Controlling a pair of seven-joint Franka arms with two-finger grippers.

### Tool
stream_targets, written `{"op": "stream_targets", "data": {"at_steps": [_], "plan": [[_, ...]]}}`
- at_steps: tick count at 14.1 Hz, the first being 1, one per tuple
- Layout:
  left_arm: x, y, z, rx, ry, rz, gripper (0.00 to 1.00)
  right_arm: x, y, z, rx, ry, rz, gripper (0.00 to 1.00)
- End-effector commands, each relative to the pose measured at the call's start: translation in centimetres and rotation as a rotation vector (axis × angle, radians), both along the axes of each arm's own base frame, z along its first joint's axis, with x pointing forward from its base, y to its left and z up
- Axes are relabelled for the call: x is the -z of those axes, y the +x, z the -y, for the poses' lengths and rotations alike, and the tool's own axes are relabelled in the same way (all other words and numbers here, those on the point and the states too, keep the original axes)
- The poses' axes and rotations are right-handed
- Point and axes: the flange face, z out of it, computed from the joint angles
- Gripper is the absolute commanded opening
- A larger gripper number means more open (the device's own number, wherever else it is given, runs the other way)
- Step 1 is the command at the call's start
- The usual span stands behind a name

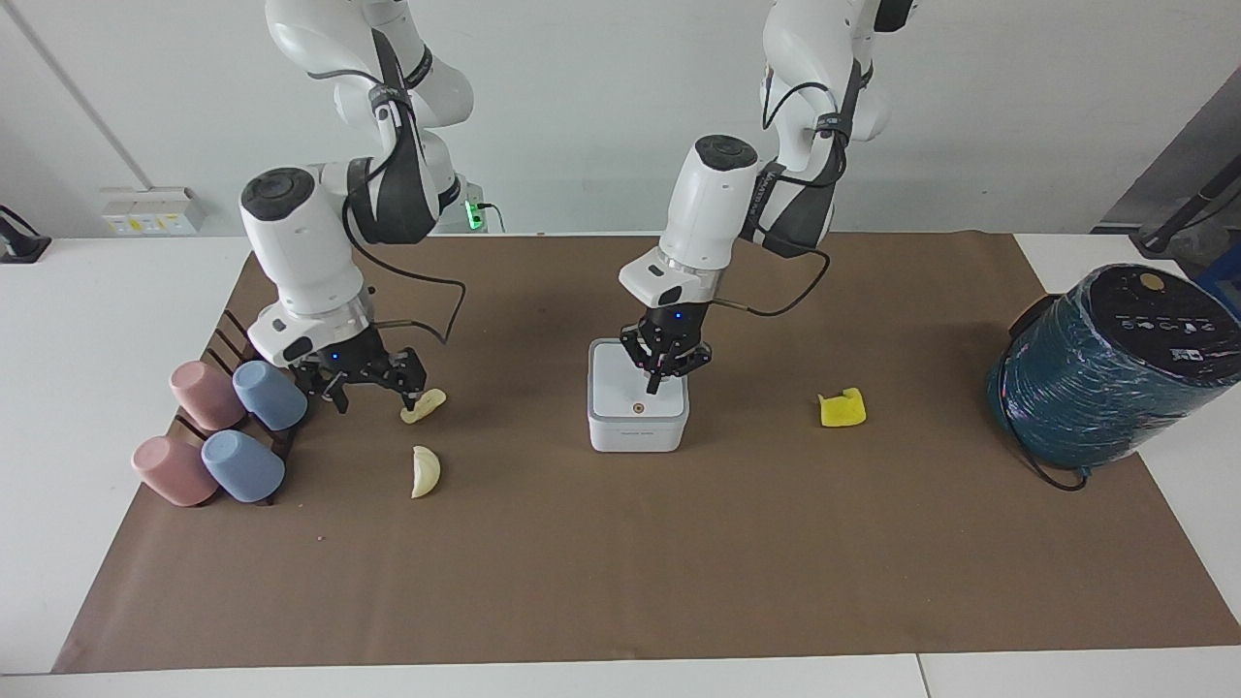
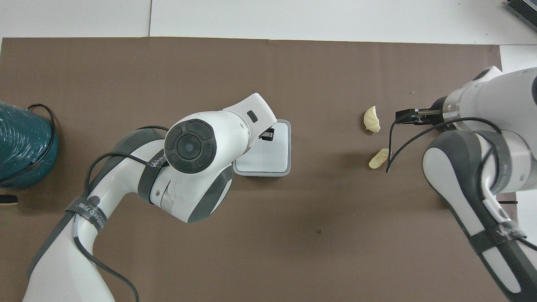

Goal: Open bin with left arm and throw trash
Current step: 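Lift the lid with the left gripper while the right gripper grasps the peel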

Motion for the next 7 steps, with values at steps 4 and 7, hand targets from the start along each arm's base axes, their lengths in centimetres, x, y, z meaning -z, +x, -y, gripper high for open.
{"op": "stream_targets", "data": {"at_steps": [4, 7], "plan": [[3.9, -0.4, 1.6, 0.007, 0.026, -0.027, 0.0, 8.7, 2.3, -2.7, -0.043, 0.011, 0.054, 1.0], [1.6, -1.2, 1.1, 0.011, 0.054, -0.066, 0.0, 9.5, 1.8, -2.7, -0.06, 0.006, 0.037, 0.78]]}}
